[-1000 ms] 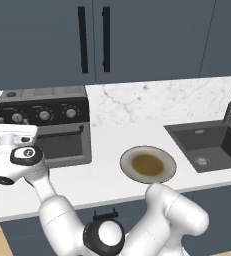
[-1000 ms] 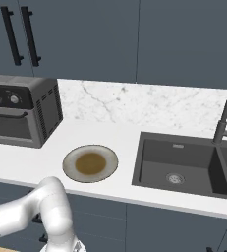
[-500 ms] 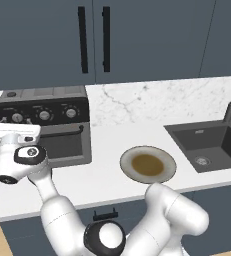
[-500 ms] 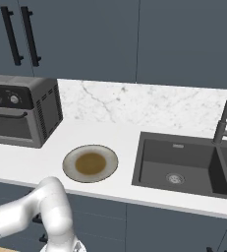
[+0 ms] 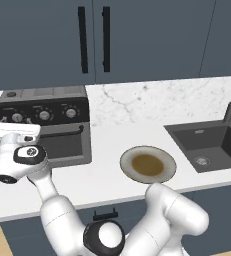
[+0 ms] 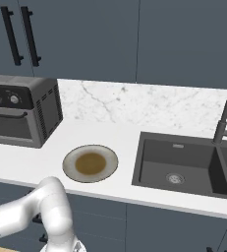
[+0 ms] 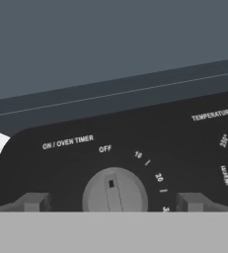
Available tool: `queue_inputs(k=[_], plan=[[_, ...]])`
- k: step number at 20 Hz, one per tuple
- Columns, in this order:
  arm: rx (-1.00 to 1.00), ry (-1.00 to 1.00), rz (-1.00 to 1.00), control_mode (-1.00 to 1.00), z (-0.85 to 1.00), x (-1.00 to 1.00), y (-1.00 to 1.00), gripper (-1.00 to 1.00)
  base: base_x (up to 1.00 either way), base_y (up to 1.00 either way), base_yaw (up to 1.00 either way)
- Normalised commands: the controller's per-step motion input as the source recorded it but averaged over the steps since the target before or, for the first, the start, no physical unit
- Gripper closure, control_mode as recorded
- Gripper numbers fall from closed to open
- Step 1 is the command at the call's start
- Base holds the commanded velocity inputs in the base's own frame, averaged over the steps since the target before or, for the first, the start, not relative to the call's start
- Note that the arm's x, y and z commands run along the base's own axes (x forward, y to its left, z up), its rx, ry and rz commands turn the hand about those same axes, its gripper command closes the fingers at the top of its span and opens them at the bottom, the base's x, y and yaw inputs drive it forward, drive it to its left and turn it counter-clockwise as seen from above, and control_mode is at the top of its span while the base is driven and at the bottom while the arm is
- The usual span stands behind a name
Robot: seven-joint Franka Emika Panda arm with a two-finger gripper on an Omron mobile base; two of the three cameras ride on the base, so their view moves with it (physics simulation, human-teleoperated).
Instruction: Pick up the kebab skewer and baguette bread, and place them inside the toaster oven. Close the toaster oven door and start by setting the timer.
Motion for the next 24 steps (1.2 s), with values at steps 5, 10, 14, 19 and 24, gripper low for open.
queue_inputs(k=[5,10,14,19,24], plan=[[0.00,0.00,0.00,-1.00,0.02,0.00,0.00,-1.00,0.00,0.00,0.00],[0.00,0.00,0.00,-1.00,0.10,0.00,0.00,-1.00,0.00,0.00,0.00],[0.00,0.00,0.00,-1.00,0.02,0.00,0.00,-1.00,0.00,0.00,0.00],[0.00,0.00,0.00,-1.00,0.00,0.00,0.00,-1.00,0.00,0.00,0.00],[0.00,0.00,0.00,-1.00,0.00,0.00,0.00,1.00,0.00,0.00,0.00]])
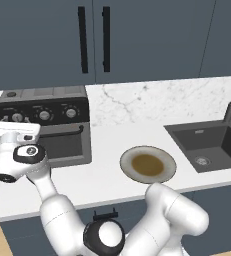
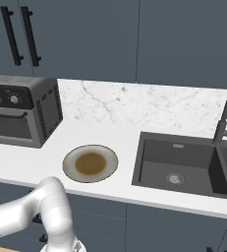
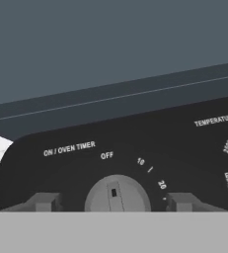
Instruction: Pick up the kebab skewer and baguette bread, and place them inside the toaster oven. Close the toaster oven door and start by setting the timer.
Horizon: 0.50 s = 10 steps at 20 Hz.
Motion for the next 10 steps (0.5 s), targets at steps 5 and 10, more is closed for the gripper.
queue_inputs(k=[5,10], plan=[[0.00,0.00,0.00,-1.00,0.00,0.08,-0.01,1.00,0.00,0.00,0.00],[0.00,0.00,0.00,-1.00,0.00,0.14,-0.07,1.00,0.00,0.00,0.00]])
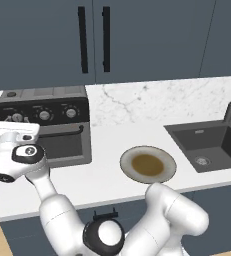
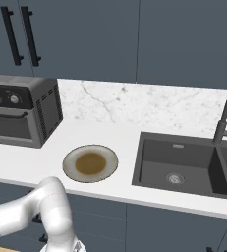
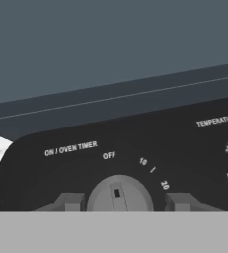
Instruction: Pick up the kebab skewer and baguette bread, and place them inside the toaster oven. Close the toaster oven door and start by setting the timer.
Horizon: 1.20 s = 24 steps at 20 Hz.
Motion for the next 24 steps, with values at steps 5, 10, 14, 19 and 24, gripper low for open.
queue_inputs(k=[5,10,14,19,24], plan=[[0.00,0.00,0.00,-1.00,0.00,0.02,0.00,1.00,0.00,0.00,0.00],[0.00,0.00,0.00,-1.00,0.01,0.00,-0.09,1.00,0.00,0.00,0.00],[0.00,0.00,0.00,-1.00,0.03,0.00,-0.19,1.00,0.00,0.00,0.00],[0.01,0.01,0.00,-1.00,0.05,0.00,-0.18,1.00,0.00,0.00,0.00],[0.06,0.02,0.00,-1.00,0.13,0.00,-0.11,1.00,0.00,0.00,0.00]])
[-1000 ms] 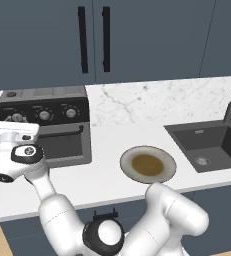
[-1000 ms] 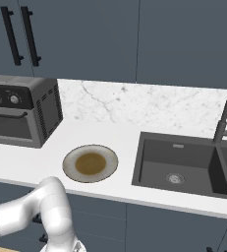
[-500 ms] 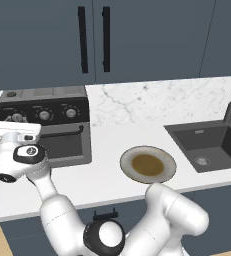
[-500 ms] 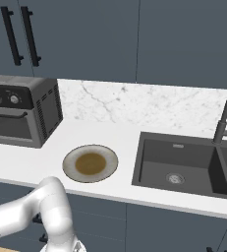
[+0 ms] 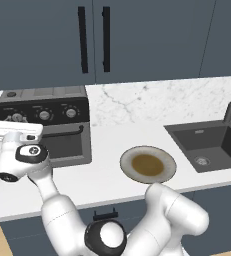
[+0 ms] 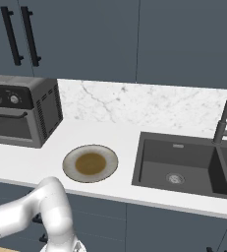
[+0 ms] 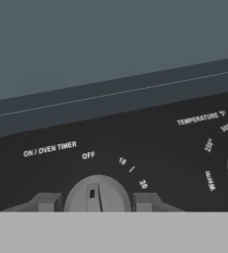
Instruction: Pick up the kebab skewer and baguette bread, and place them inside the toaster oven. Close the toaster oven door and start by setting the timer.
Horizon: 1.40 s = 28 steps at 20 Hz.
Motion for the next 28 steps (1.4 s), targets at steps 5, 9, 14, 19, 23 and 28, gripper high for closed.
queue_inputs(k=[5,9,14,19,23,28], plan=[[0.11,0.04,-0.03,-1.00,0.18,0.00,-0.06,1.00,0.00,0.00,0.00],[0.14,0.01,-0.02,-1.00,0.16,0.00,-0.03,1.00,0.00,0.00,0.00],[0.16,0.00,-0.01,-1.00,0.10,0.00,0.00,1.00,0.00,0.00,0.00],[0.17,0.00,0.00,-1.00,0.08,0.00,-0.02,1.00,0.00,0.00,0.00],[0.19,0.00,0.00,-1.00,0.18,0.00,-0.01,1.00,0.00,0.00,0.00],[0.21,0.00,-0.01,-1.00,0.17,0.01,-0.04,1.00,0.00,0.00,0.00]])
